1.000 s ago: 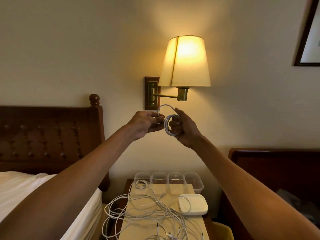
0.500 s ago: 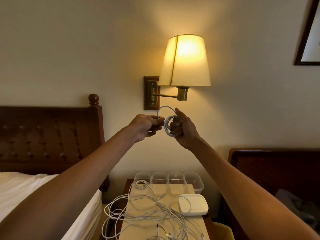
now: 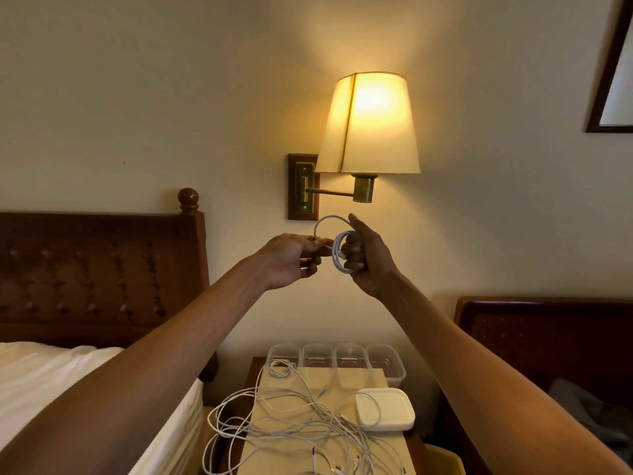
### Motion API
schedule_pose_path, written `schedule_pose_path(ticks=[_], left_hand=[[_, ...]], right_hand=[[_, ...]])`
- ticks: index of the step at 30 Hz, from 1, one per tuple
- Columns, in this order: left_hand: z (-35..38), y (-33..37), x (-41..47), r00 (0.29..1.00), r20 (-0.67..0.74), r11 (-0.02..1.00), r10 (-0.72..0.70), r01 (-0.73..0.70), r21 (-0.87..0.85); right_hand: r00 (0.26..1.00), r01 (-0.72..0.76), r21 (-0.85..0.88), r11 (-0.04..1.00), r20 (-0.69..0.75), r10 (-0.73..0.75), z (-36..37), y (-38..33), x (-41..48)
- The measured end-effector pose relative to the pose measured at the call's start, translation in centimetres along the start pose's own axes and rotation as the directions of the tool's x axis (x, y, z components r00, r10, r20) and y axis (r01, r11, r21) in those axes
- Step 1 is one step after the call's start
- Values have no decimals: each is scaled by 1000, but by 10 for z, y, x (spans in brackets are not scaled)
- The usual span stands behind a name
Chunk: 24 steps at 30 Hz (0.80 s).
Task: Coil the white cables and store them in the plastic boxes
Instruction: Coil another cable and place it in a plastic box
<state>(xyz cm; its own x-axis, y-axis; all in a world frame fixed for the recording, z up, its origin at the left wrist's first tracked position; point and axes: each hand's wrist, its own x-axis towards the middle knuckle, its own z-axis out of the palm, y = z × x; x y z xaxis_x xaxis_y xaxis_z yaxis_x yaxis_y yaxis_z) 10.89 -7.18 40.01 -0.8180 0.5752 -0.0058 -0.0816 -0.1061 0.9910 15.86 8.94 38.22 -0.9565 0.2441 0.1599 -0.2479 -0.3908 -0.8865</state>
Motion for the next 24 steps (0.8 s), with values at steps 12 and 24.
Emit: schedule_pose_path(ticks=[12,24], left_hand=[[5,-5,-1,996,13,995,87,-87,52],[20,-6,5,961,-243,977,134,-87,197]], right_hand=[[990,59,-71,996,-123,-68,4,4,2],[968,117,-138,984,-207,-144,9,8,-1]])
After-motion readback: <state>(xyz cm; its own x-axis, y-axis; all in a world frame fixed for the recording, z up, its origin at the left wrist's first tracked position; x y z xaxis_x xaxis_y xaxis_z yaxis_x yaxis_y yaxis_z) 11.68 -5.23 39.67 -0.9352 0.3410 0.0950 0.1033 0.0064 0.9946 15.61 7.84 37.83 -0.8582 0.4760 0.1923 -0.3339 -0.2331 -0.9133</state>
